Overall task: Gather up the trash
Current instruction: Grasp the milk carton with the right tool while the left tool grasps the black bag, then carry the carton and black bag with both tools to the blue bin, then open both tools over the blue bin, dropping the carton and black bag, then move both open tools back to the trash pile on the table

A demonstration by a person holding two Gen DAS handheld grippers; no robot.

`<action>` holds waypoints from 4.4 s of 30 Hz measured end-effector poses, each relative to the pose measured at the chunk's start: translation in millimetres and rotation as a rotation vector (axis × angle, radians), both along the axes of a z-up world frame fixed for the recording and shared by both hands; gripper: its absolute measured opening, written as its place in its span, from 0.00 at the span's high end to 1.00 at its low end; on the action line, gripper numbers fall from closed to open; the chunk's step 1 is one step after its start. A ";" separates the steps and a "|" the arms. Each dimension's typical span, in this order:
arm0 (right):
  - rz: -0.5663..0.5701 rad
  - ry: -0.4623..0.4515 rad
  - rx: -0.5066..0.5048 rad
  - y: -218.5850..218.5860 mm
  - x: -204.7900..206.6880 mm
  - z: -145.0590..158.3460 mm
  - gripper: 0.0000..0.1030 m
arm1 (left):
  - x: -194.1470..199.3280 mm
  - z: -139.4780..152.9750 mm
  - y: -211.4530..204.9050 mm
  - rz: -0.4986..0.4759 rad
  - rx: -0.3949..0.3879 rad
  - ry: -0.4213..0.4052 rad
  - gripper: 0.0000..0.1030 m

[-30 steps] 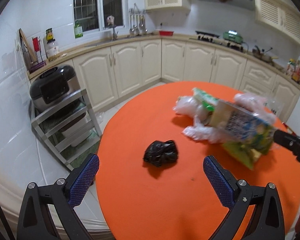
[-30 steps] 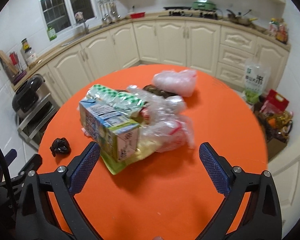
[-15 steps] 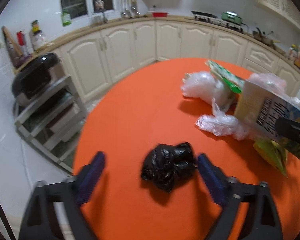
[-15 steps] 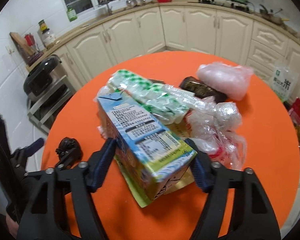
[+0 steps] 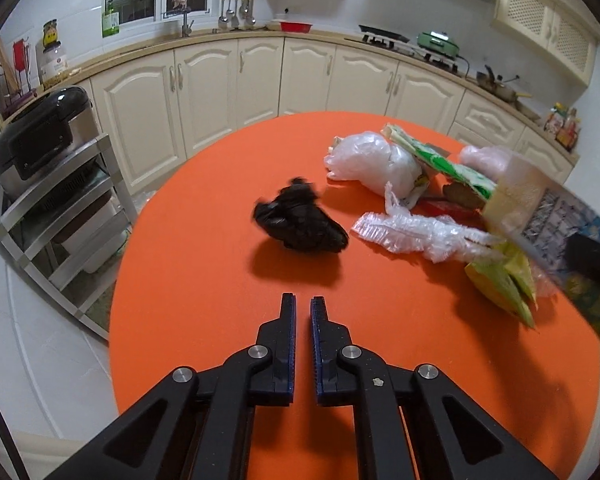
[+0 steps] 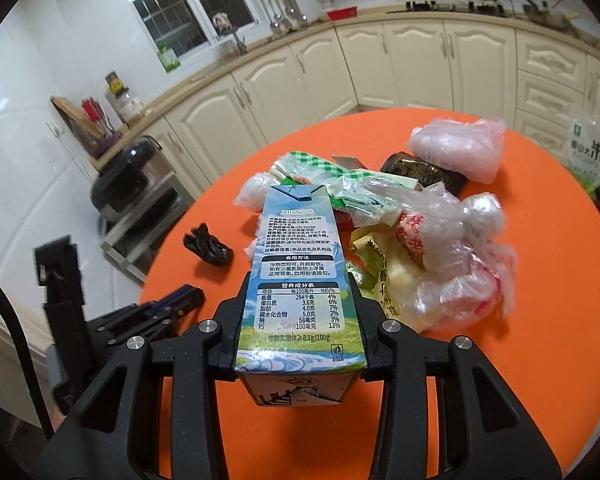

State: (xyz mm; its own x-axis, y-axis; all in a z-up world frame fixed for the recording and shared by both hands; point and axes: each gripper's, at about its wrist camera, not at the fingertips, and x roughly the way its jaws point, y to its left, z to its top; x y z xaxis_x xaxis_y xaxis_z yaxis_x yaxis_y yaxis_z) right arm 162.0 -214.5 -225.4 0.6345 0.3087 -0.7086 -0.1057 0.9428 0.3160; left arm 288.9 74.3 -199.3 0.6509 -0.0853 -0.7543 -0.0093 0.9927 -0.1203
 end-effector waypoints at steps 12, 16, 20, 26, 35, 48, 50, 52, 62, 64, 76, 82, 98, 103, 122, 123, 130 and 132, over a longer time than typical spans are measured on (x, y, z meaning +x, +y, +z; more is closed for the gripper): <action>-0.022 -0.017 0.008 -6.2 -17.2 12.4 0.64 | 4.8 14.3 -12.0 0.069 0.128 -0.054 0.02; -0.019 -0.019 0.001 -5.8 -17.1 12.4 0.64 | 19.4 3.1 -12.3 0.044 0.128 0.009 0.23; -0.021 -0.018 0.003 -7.3 -15.5 14.9 0.64 | 27.1 5.6 -11.6 0.003 0.073 0.018 0.59; -0.026 -0.030 0.007 -9.0 -20.4 19.3 0.64 | 3.2 16.4 -2.6 -0.001 0.032 -0.029 0.62; -0.092 -0.095 0.030 -40.3 -58.3 40.9 0.64 | -61.9 55.9 -26.2 -0.078 0.037 -0.134 0.62; -0.253 -0.235 0.052 -121.2 -129.4 81.2 0.64 | -161.3 128.6 -112.7 -0.283 -0.002 -0.325 0.62; -0.286 -0.257 0.051 -136.2 -142.2 87.5 0.64 | -168.5 132.5 -123.6 -0.315 -0.009 -0.338 0.61; -0.327 -0.279 0.048 -154.3 -157.0 93.3 0.64 | -175.4 133.5 -136.4 -0.354 -0.017 -0.346 0.61; -0.599 -0.249 0.033 -269.0 -219.7 78.6 0.64 | -173.4 102.7 -232.0 -0.621 -0.042 -0.245 0.61; -0.661 -0.210 0.034 -298.1 -228.7 63.5 0.64 | -168.4 86.2 -258.8 -0.682 -0.041 -0.195 0.61; -0.841 0.093 0.173 -435.7 -212.3 -80.8 0.64 | -68.7 -35.3 -387.6 -0.839 0.062 0.133 0.61; -0.872 0.196 0.238 -473.4 -201.7 -141.1 0.64 | -12.2 -89.0 -453.0 -0.837 0.117 0.255 0.61; -0.964 0.251 0.303 -505.8 -195.9 -189.7 0.31 | 29.2 -132.3 -570.1 -0.774 0.213 0.273 0.16; -1.013 0.215 0.287 -500.4 -211.9 -172.0 0.06 | 8.9 -111.0 -566.8 -0.783 0.192 0.213 0.10; -0.910 -0.085 0.105 -363.0 -227.6 13.1 0.00 | -105.4 22.2 -345.7 -0.618 0.039 -0.195 0.01; -0.895 -0.100 0.090 -352.3 -224.6 23.4 0.00 | -112.9 26.1 -330.7 -0.600 0.035 -0.216 0.01; -0.757 -0.222 -0.007 -254.2 -199.0 92.7 0.00 | -180.8 46.1 -222.3 -0.454 0.010 -0.330 0.01; -0.718 -0.244 -0.038 -228.5 -191.8 104.7 0.00 | -201.1 47.4 -197.6 -0.411 0.005 -0.354 0.01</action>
State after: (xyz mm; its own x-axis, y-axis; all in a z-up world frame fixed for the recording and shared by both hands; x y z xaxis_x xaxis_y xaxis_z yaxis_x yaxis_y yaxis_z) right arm -29.8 -443.0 -120.8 0.8103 -0.2614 -0.5245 0.4758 0.8159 0.3285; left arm 87.8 -123.3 -151.9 0.7790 -0.3834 -0.4962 0.4198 0.9067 -0.0414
